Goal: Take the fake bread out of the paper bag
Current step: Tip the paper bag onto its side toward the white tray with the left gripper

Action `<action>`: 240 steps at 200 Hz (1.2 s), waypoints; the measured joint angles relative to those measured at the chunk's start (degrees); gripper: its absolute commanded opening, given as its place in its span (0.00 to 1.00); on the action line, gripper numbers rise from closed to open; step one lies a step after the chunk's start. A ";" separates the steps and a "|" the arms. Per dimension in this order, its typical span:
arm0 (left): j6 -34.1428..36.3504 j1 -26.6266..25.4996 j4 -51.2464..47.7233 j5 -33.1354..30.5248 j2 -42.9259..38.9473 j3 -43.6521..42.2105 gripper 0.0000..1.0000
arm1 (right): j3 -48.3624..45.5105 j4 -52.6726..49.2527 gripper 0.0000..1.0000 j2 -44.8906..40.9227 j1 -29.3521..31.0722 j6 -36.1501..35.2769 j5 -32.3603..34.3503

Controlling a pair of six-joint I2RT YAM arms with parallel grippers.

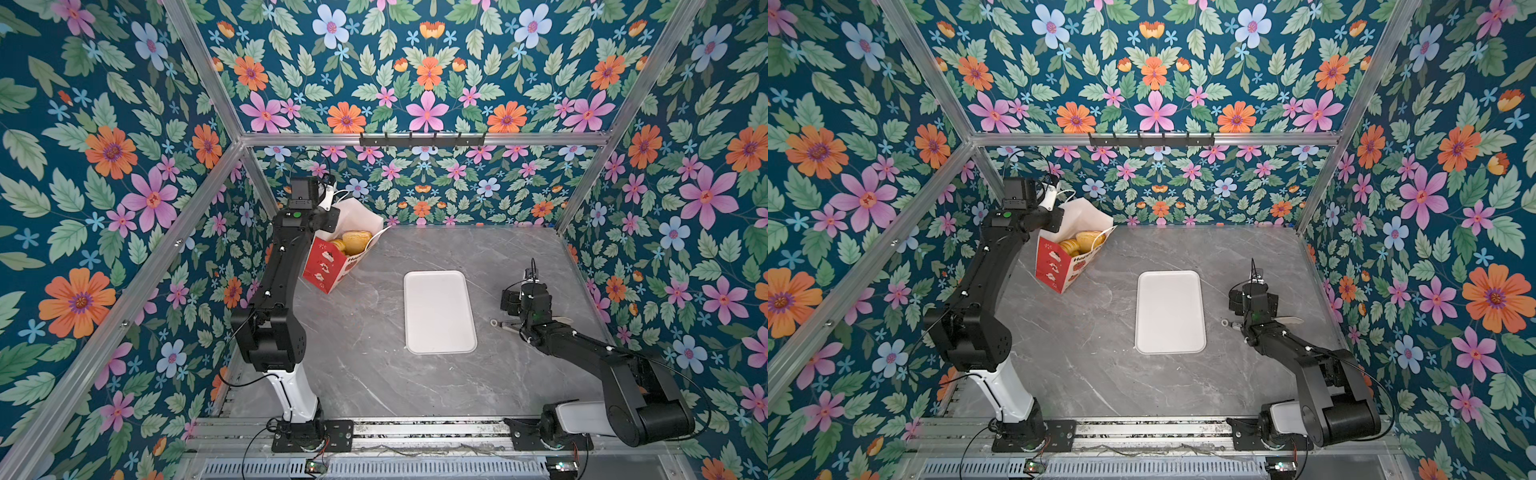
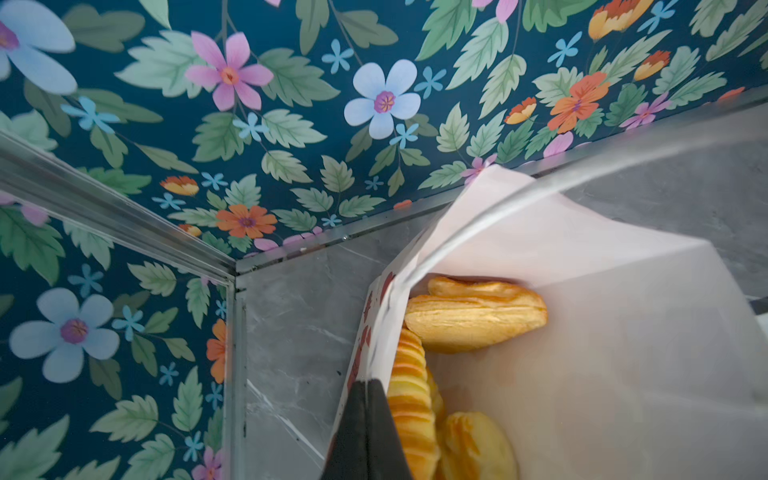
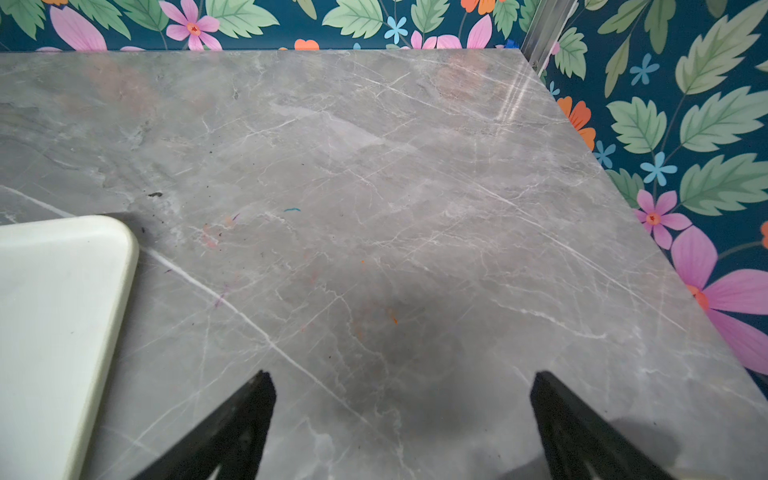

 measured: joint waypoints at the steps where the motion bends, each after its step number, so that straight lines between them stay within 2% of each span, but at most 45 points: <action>1: 0.07 0.00 0.00 -0.07 0.04 0.09 0.00 | 0.02 0.00 0.97 0.02 0.00 0.00 0.00; 28: 2.34 -0.04 0.13 -0.68 -0.31 0.00 0.00 | 0.17 -0.24 0.97 0.17 0.00 0.02 0.00; 77: 3.76 -3.39 6.95 -1.16 -8.55 -17.57 0.00 | 0.57 -0.46 0.97 0.63 0.00 0.13 -0.44; 143: 2.43 -12.37 13.51 -4.02 -14.19 -27.63 0.00 | 0.63 -0.70 0.97 0.66 0.00 0.68 -1.27; 206: 0.28 -17.33 17.90 -6.23 -23.02 -41.62 0.00 | 0.72 -1.49 0.97 0.63 0.00 0.68 -1.46; 240: -0.20 -17.75 21.09 -6.49 -30.45 -51.95 0.00 | 2.05 -3.21 0.97 1.01 0.07 0.70 -2.43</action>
